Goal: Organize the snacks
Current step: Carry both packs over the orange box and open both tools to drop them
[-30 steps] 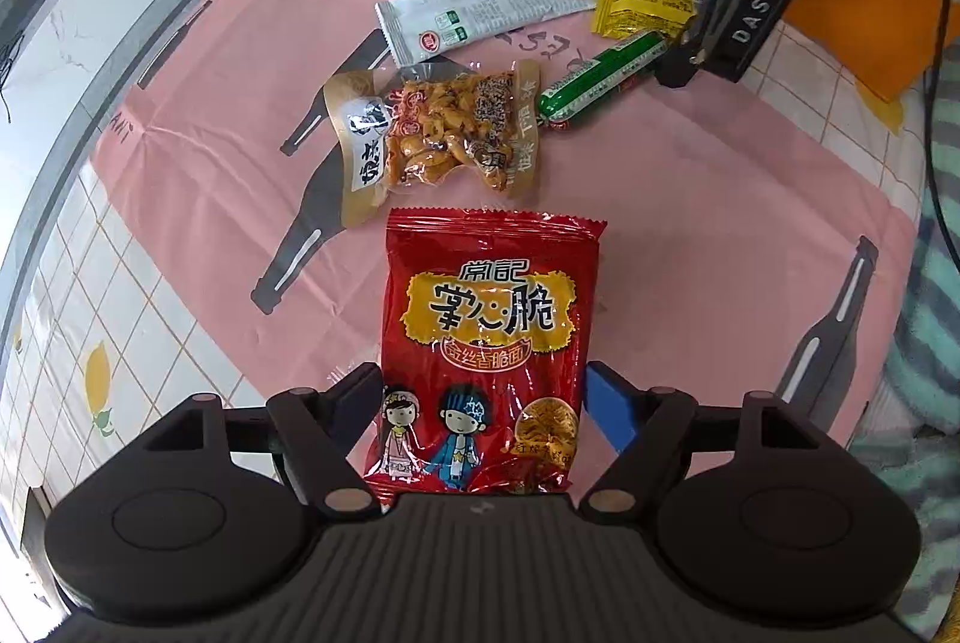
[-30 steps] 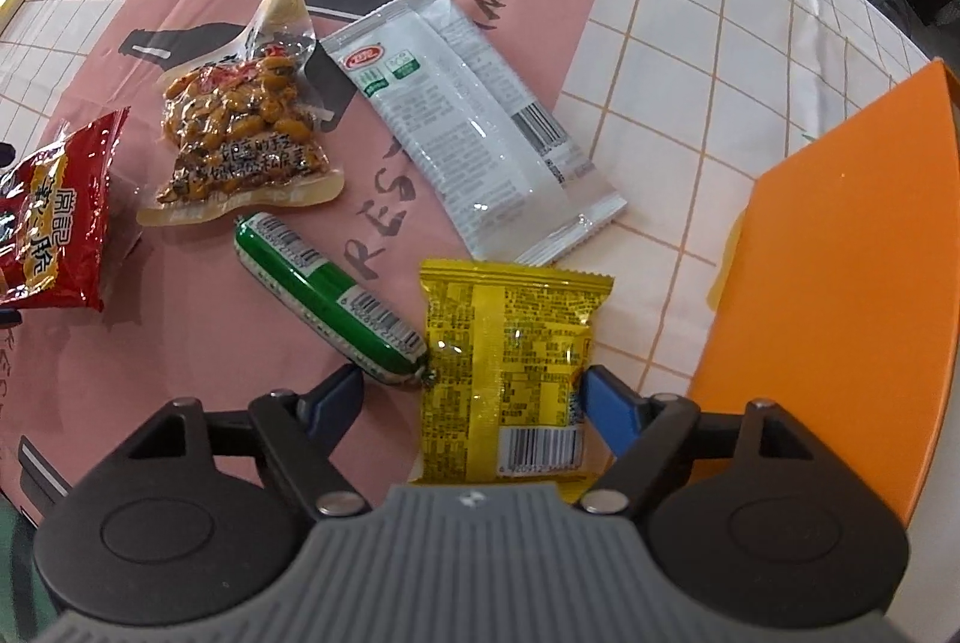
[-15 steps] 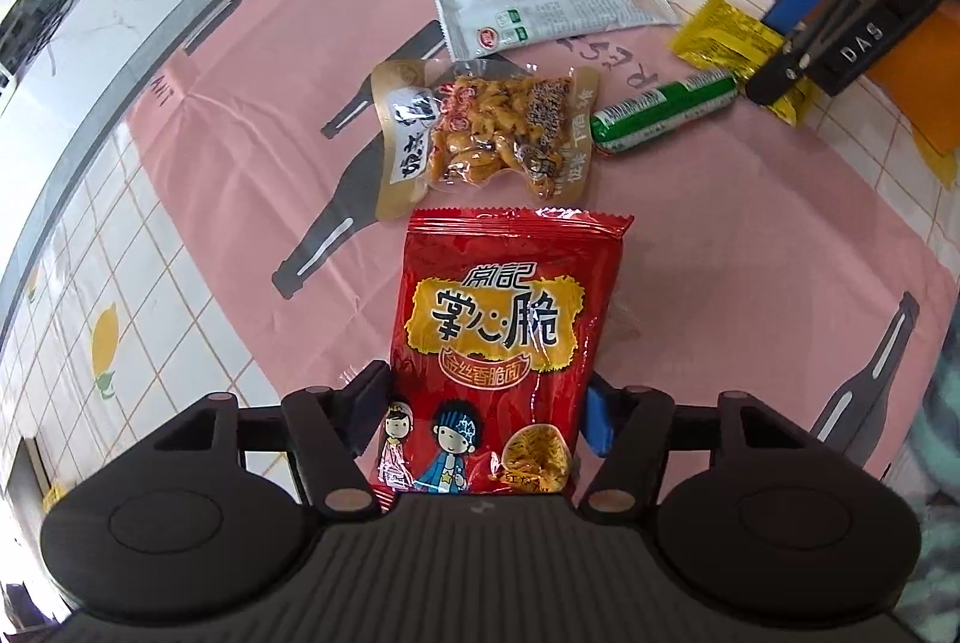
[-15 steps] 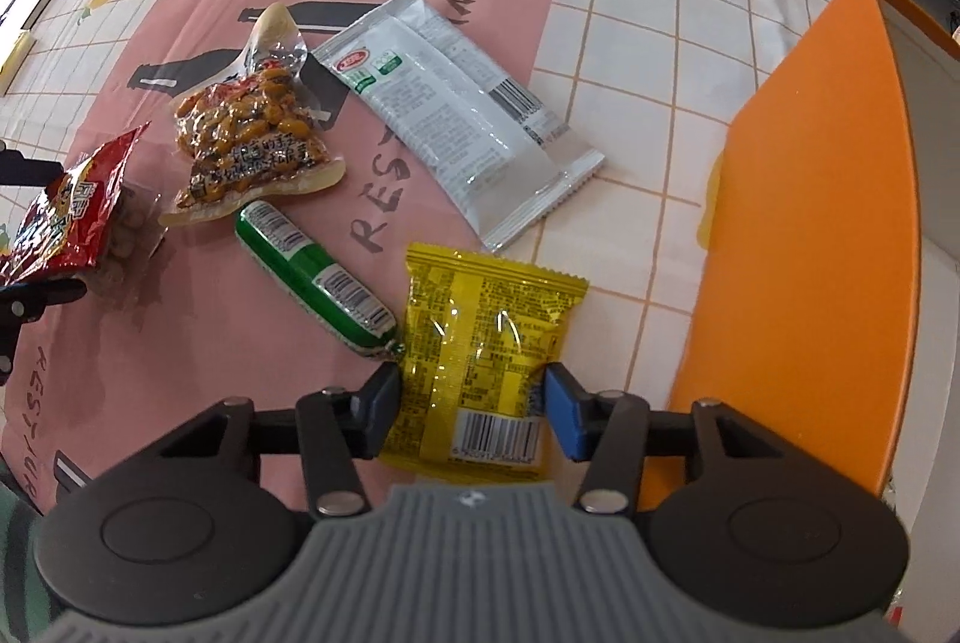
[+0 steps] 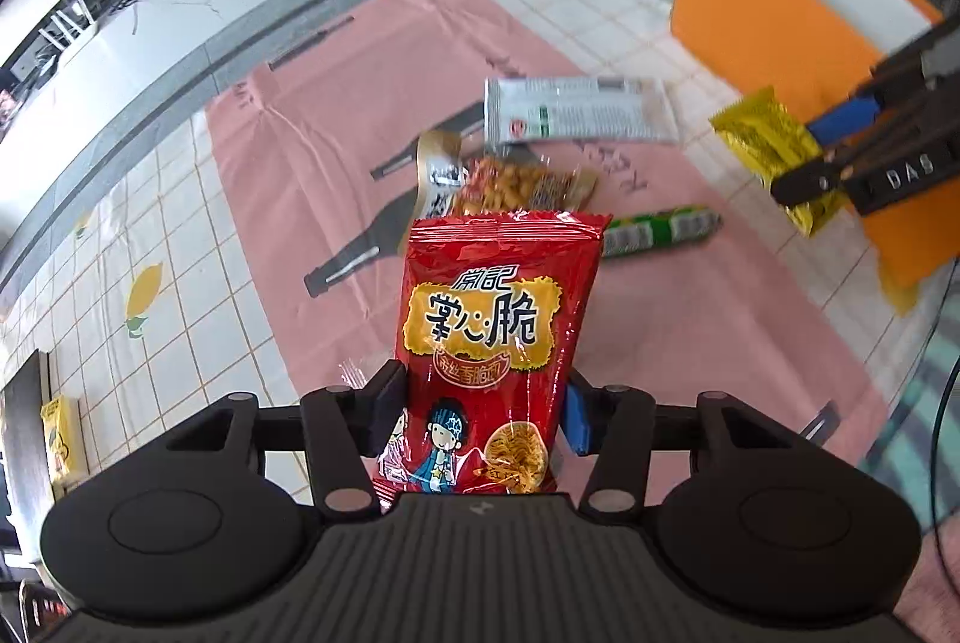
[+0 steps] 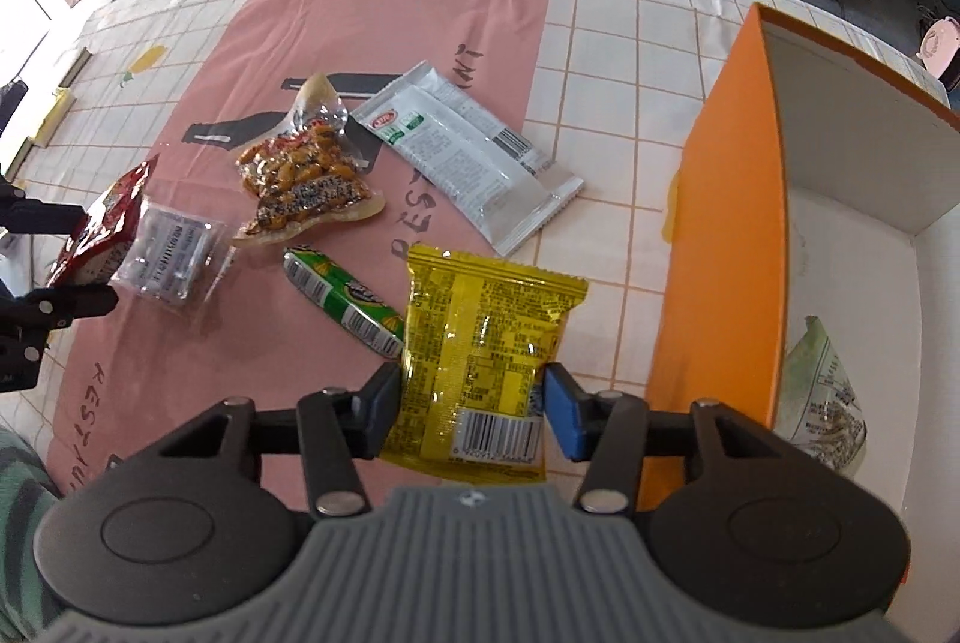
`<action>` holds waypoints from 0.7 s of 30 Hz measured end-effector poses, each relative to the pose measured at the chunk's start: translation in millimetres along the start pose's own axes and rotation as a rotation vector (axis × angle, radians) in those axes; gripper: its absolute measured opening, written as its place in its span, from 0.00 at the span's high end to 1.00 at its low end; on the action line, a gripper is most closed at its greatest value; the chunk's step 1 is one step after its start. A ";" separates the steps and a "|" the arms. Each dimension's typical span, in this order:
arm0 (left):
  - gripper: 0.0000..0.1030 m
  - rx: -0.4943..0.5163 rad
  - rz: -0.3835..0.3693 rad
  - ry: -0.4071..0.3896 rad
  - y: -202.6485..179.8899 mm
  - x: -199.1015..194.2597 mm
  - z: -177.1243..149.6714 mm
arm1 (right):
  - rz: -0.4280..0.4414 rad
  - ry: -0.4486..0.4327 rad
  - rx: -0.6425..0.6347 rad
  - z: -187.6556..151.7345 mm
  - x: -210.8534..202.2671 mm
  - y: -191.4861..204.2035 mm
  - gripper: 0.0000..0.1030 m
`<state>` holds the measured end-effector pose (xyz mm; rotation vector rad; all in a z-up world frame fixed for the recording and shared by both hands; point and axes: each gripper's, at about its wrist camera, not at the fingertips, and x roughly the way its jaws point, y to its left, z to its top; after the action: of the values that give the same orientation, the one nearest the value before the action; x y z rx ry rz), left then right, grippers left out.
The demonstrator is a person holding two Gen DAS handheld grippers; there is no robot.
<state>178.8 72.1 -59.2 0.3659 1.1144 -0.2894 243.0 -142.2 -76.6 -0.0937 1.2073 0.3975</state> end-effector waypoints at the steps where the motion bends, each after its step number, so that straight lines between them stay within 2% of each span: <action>1: 0.44 -0.018 -0.007 -0.017 -2.0 -6.2 1.0 | 0.010 -0.014 0.006 -2.1 -7.0 -0.3 0.52; 5: 0.48 -0.095 -0.056 -0.076 -11.4 -31.7 6.2 | 0.047 -0.083 0.014 -11.9 -40.2 -0.4 0.52; 8: 0.51 -0.115 -0.088 -0.130 -22.9 -51.2 11.3 | 0.062 -0.132 0.014 -20.4 -67.7 -3.7 0.52; 10: 0.54 -0.110 -0.082 -0.159 -33.5 -62.6 16.0 | 0.059 -0.157 0.015 -26.4 -83.1 -8.3 0.52; 11: 0.58 -0.112 -0.080 -0.167 -37.7 -66.8 18.6 | 0.055 -0.167 0.016 -30.1 -90.4 -11.9 0.52; 12: 0.74 -0.117 -0.082 -0.177 -42.7 -71.0 22.1 | 0.051 -0.175 0.020 -33.5 -96.6 -15.9 0.52; 15: 0.77 -0.133 -0.116 -0.193 -55.2 -81.8 33.7 | 0.041 -0.202 0.038 -44.9 -114.2 -31.1 0.52; 19: 0.77 -0.104 -0.108 -0.228 -77.8 -89.9 49.7 | 0.009 -0.240 0.069 -57.3 -136.6 -54.9 0.52; 21: 0.77 -0.099 -0.129 -0.233 -87.3 -91.8 57.9 | 0.001 -0.251 0.093 -63.8 -145.9 -68.7 0.52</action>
<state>152.7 -27.5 34.6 0.1680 0.9198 -0.3793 166.9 -260.1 25.4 0.0365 0.9766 0.3420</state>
